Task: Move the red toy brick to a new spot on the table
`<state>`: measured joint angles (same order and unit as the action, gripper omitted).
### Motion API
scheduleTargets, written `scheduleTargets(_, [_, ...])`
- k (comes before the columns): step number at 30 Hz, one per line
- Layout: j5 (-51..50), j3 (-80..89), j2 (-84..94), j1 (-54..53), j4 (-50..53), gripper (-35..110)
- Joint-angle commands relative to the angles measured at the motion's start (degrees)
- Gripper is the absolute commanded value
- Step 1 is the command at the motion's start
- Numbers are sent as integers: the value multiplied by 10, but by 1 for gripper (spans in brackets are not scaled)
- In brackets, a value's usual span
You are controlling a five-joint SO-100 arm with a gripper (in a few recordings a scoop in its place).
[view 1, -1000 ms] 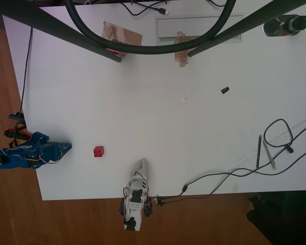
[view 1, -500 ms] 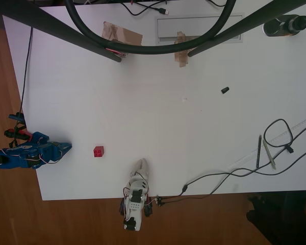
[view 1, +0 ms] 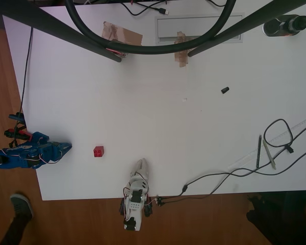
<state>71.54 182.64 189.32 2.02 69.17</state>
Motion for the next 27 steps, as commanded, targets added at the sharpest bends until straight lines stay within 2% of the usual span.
scheduleTargets(1, [-6, 18, 20, -1, 1, 0])
scheduleTargets(14, [21, -15, 4, -4, -13, 0])
scheduleTargets(23, [11, -261, -280, -11, -84, 4])
scheduleTargets(27, [3, -362, -375, -6, -98, 12])
